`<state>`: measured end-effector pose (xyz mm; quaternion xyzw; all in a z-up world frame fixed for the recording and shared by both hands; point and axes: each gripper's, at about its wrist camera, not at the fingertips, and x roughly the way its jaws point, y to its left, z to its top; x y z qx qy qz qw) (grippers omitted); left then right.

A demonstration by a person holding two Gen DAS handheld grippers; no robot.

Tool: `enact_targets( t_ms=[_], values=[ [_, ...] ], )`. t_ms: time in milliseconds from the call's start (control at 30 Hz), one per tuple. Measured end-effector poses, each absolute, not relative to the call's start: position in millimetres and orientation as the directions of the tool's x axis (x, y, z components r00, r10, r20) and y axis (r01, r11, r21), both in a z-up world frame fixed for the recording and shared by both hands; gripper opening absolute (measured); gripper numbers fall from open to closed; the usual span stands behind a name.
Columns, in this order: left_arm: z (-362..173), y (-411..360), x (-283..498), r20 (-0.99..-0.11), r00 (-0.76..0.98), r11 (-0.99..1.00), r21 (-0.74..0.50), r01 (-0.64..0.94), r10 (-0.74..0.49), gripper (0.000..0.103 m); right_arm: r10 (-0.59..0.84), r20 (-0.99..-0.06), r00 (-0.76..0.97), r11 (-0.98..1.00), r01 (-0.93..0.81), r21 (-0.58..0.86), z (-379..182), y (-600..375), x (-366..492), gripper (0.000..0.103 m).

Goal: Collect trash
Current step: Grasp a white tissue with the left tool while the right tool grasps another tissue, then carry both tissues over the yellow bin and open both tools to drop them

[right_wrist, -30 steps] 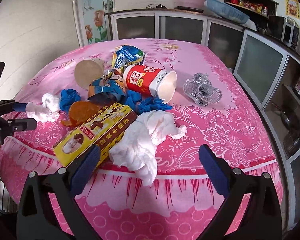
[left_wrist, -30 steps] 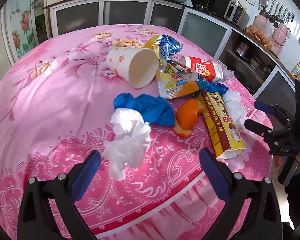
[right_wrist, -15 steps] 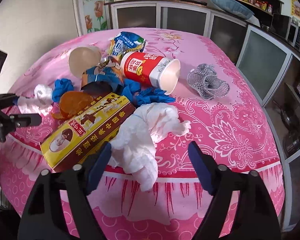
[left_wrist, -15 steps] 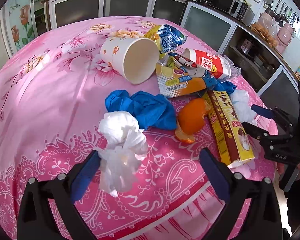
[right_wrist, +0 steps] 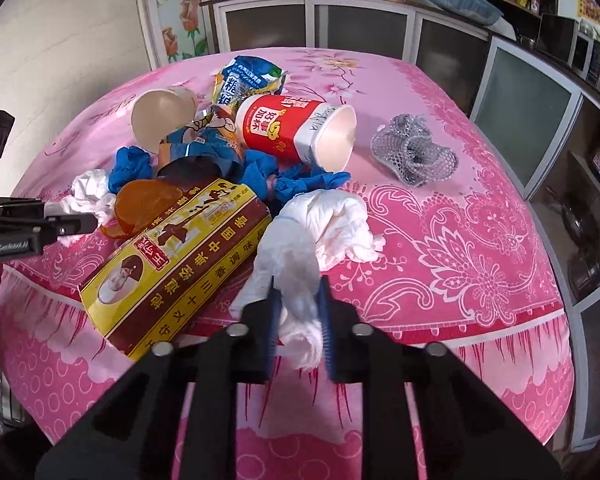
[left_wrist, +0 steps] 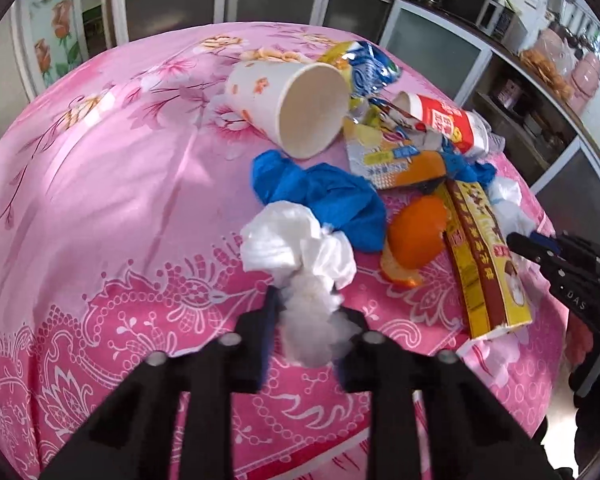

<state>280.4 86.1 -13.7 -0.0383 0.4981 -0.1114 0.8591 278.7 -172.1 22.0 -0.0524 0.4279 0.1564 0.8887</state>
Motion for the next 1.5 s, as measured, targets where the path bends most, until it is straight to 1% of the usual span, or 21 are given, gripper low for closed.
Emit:
enact_targets(
  t_ms=[100,233,433,533,767,900,967,1167,1300,1500],
  values=[
    [-9.1,90.4,277.8,-0.838,0.489,0.970,-0.193,0.147,-0.241,0.016,0.231,-0.769,0.596,0.948,-0.314,0.041,26.7,-174.7,274.8,0.009],
    [4.5,94.9,268.2,-0.815,0.515,0.964,-0.213,0.158,-0.264,0.015,0.232,-0.743,0.627,0.952,-0.304,0.040,39.7,-180.5,264.8,0.009],
    [26.3,103.5,250.8,-0.781,0.563,0.963,-0.210,0.168,-0.269,0.015,0.250,-0.696,0.673,0.955,-0.292,0.061,63.0,-192.9,247.6,0.009],
    [36.1,104.9,242.5,-0.764,0.586,0.963,-0.207,0.173,-0.269,0.015,0.246,-0.687,0.683,0.956,-0.288,0.056,67.6,-197.2,239.0,0.009],
    [54.7,83.5,229.7,-0.741,0.609,0.958,-0.184,0.221,-0.283,0.015,0.229,-0.668,0.708,0.965,-0.253,0.062,73.0,-220.7,217.2,0.009],
    [70.6,47.1,223.8,-0.719,0.615,0.939,-0.165,0.300,-0.323,0.015,0.197,-0.643,0.740,0.977,-0.203,0.066,82.7,-250.2,196.6,0.009],
    [79.0,20.1,221.8,-0.707,0.607,0.917,-0.160,0.365,-0.364,0.015,0.171,-0.628,0.759,0.984,-0.166,0.067,88.5,-271.1,184.5,0.009],
    [92.2,-72.5,218.4,-0.694,0.539,0.827,-0.147,0.543,-0.478,0.015,0.045,-0.604,0.796,0.997,-0.002,0.071,97.0,-348.6,146.1,0.009],
    [91.7,-139.2,214.3,-0.693,0.472,0.747,-0.147,0.648,-0.545,0.015,-0.072,-0.619,0.782,0.986,0.149,0.074,89.2,-411.9,116.3,0.009],
    [79.1,-244.7,202.3,-0.697,0.332,0.595,-0.168,0.786,-0.635,0.015,-0.185,-0.667,0.722,0.941,0.325,0.090,57.5,-485.2,82.4,0.009]
  ],
)
